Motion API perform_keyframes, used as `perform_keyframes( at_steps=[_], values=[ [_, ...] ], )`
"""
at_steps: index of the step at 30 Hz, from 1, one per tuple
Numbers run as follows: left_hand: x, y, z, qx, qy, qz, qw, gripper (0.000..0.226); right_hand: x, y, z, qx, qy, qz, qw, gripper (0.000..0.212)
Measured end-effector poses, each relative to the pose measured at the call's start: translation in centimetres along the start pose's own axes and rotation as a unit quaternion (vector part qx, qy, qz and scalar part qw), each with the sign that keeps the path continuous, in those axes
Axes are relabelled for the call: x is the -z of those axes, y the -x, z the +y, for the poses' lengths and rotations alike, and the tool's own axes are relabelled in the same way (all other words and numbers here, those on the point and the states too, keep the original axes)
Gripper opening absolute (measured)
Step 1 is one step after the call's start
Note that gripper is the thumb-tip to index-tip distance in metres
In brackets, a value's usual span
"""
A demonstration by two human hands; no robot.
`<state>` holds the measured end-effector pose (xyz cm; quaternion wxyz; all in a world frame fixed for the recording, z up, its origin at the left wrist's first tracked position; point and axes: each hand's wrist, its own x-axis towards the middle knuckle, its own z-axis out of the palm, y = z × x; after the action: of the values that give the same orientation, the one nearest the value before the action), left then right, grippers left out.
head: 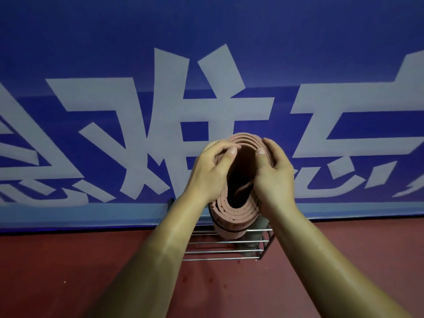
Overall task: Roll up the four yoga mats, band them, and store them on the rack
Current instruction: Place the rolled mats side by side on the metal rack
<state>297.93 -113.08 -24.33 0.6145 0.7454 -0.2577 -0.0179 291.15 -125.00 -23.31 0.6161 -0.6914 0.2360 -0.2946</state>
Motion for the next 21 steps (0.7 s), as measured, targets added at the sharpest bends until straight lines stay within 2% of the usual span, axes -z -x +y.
perform_keyframes(
  at_steps=[4, 16, 21],
  values=[
    [0.9, -3.5, -1.2, 0.000, -0.006, -0.003, 1.000, 0.024, -2.0, -3.0, 0.2, -0.007, 0.010, 0.002, 1.000, 0.033],
    [3.3, -15.9, -3.9, -0.004, 0.017, -0.094, 0.995, 0.027, -8.7, -10.4, -0.6, -0.048, 0.038, 0.125, 0.990, 0.038],
    [2.9, -18.4, -5.8, -0.009, 0.021, -0.131, 0.991, 0.036, -9.9, -11.9, 0.8, -0.063, 0.037, 0.159, 0.985, 0.038]
  ],
)
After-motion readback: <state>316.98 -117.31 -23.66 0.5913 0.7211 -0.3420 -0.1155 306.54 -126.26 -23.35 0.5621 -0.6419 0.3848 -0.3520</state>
